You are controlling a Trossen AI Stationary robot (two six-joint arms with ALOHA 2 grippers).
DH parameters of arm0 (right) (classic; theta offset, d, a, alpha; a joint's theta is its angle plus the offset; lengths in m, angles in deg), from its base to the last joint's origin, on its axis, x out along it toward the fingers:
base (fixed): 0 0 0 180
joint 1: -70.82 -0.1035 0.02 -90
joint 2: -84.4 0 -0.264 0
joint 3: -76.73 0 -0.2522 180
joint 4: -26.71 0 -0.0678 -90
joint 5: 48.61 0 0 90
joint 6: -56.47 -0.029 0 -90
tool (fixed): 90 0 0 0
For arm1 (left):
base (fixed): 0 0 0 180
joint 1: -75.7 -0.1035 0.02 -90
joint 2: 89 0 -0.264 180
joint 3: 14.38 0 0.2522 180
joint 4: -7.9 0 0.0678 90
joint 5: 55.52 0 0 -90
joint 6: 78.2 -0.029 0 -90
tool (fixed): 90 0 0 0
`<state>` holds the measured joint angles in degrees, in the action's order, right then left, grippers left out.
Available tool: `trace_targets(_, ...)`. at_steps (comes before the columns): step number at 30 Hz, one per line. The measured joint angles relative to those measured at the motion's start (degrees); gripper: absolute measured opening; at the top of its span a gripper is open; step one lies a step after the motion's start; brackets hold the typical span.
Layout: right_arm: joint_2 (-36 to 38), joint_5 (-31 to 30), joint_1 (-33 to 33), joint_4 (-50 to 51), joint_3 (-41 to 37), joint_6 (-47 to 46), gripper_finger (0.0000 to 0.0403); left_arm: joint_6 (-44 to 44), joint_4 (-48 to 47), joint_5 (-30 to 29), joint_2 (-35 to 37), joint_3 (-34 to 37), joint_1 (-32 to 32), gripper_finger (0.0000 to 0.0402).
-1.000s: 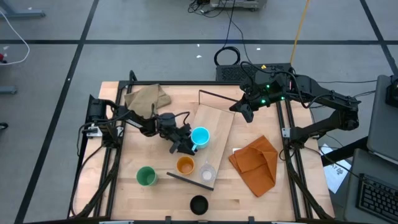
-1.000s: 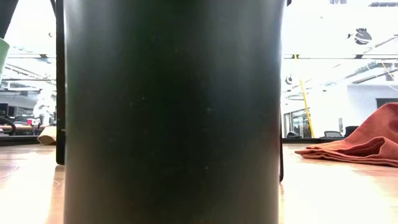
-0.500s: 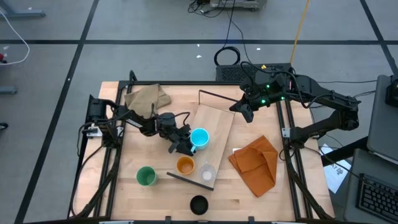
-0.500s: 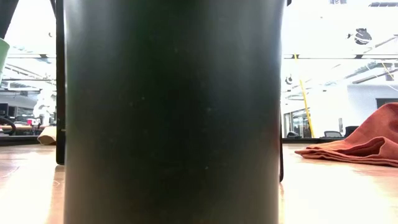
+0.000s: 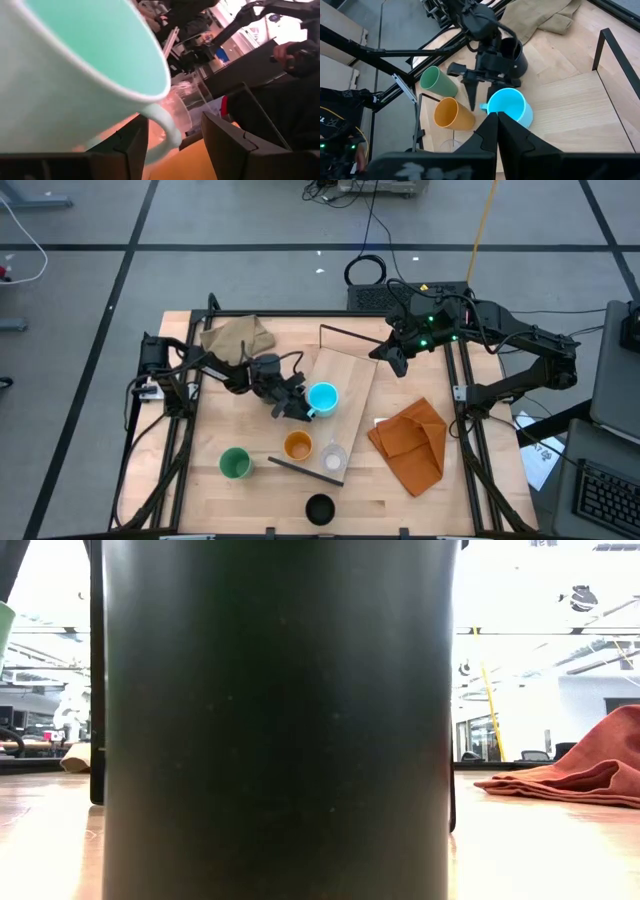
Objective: Stack small to large cups/mugs on shelf
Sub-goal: Put the light blue mug on the shelf
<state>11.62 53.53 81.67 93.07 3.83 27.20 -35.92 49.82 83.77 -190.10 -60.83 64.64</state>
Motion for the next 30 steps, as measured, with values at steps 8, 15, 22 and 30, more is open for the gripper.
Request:
trace_targets(8,0.00,0.04,0.00,-0.02,0.00,0.03,0.0000,-2.50,-5.63,0.61,0.36,0.00,-0.69,0.0182)
trace_targets(15,0.02,0.15,-0.01,-0.02,0.00,0.12,0.0000,-3.88,-8.63,0.28,2.70,0.41,-1.38,0.0182)
trace_targets(22,0.02,0.20,-0.02,0.15,0.00,0.94,0.0000,-5.74,-14.22,-1.92,10.18,4.94,-3.31,0.0182)
trace_targets(30,0.02,0.17,0.52,0.38,0.00,1.63,0.0000,-6.37,-16.25,-4.47,16.39,6.43,-4.69,0.0182)
